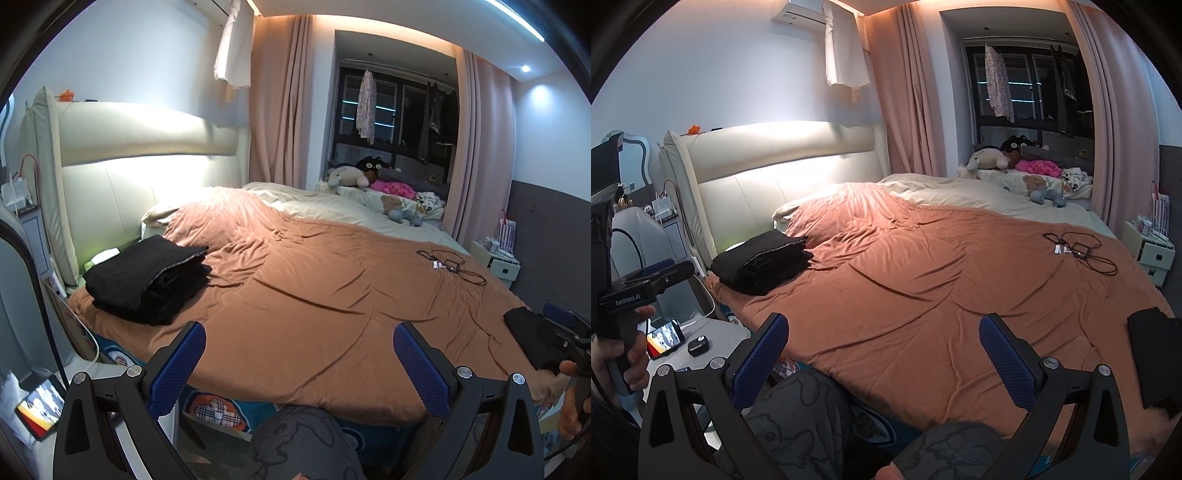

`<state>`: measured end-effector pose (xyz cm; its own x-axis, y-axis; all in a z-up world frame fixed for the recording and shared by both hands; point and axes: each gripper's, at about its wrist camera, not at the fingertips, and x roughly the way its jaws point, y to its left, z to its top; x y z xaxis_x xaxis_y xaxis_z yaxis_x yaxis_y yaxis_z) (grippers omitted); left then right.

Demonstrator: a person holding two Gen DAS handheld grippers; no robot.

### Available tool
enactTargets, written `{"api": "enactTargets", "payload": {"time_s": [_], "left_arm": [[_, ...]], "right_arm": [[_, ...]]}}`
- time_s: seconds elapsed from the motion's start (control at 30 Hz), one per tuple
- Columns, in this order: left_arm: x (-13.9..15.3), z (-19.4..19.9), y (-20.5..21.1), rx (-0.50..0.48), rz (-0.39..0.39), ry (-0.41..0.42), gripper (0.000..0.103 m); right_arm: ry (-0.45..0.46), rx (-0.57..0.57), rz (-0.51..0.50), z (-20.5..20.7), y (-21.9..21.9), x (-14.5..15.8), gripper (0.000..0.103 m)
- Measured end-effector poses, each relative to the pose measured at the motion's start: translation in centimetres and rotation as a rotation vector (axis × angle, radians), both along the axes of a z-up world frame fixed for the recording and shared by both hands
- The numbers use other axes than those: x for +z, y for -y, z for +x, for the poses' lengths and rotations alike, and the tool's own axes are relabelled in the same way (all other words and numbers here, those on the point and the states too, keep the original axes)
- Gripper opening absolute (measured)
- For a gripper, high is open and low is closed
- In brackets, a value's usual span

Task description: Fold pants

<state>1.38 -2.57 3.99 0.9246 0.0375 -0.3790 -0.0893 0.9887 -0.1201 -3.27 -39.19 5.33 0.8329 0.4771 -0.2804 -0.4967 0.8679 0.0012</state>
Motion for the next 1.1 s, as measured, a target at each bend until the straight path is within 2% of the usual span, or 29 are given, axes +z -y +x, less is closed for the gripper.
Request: {"api": "enactTargets", "payload": {"time_s": [0.3,0.4,1.1], "left_arm": [[-1.8,-1.5,-0.4,-0.003,0.007,0.008,0.103],[-1.9,-1.6,-0.2,0.002,0.026,0.008,0.103],[-2.3,-2.8,0.0,0.019,0.028,0.016,0.103]], "right_arm": [[-0.018,-0.002,-0.004,-0.8,-0.7,-1.2,0.103],[-0.02,-0.004,-0.013,-1.0,-0.9,-1.5,0.103],[-0.015,-0.005,-0.007,-2.1,-0.5,-1.6,0.103]]}}
